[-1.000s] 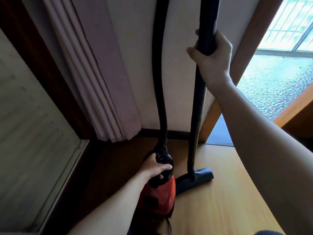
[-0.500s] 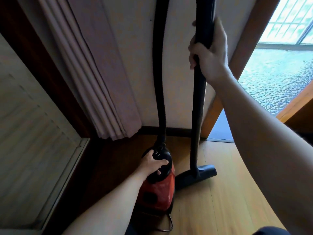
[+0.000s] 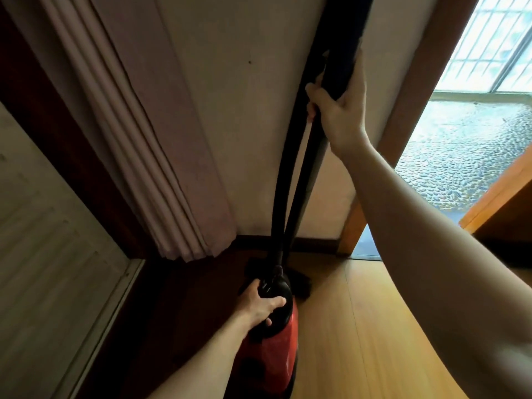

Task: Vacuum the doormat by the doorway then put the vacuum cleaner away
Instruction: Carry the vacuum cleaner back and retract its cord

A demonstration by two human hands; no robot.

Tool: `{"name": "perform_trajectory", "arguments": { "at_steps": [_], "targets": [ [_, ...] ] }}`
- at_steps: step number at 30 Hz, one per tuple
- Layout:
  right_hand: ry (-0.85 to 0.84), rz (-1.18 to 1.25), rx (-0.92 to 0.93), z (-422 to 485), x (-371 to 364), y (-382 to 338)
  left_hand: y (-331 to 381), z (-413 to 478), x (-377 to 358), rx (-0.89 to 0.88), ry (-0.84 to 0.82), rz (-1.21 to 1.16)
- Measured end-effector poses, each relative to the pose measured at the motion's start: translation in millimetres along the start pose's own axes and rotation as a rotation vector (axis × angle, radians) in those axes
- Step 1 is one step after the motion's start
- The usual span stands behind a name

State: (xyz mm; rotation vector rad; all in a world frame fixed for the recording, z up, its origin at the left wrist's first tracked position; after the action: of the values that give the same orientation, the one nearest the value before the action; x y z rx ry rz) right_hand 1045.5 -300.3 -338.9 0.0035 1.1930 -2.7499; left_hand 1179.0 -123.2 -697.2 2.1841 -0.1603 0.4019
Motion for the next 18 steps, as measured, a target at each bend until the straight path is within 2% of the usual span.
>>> {"name": "perform_trajectory", "arguments": {
  "at_steps": [5, 10, 14, 18],
  "targets": [
    [-0.006, 0.022, -0.069, -8.6, 7.0, 21.7, 8.7, 8.6, 0.2, 0.005, 0.011, 0.013],
    [-0.021, -0.035, -0.315, -73.6, 5.4, 93.2, 8.4, 12.5, 2.3, -0.012, 0.037, -0.001],
    [-0.025, -0.092, -0.435, -116.8, 4.6, 128.5, 4.7, 12.6, 3.3, -0.056, 0.108, -0.028],
    [-0.009, -0.098, -0.446, -114.0, 3.0, 129.4, -0.3, 7.4, 6.1, -0.128, 0.245, -0.043]
  ]
}}
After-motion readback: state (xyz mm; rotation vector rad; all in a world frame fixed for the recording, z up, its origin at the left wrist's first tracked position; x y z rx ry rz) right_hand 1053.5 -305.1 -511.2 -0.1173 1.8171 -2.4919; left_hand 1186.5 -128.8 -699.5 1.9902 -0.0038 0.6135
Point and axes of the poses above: each hand's wrist, its own z-axis towards the middle knuckle, its own x-axis out of the back of the hand, y = z × x, the point moved 6 cm from there along z, towards the middle knuckle, and after that the axes turned 3 degrees about x, right-handed, at the moved point
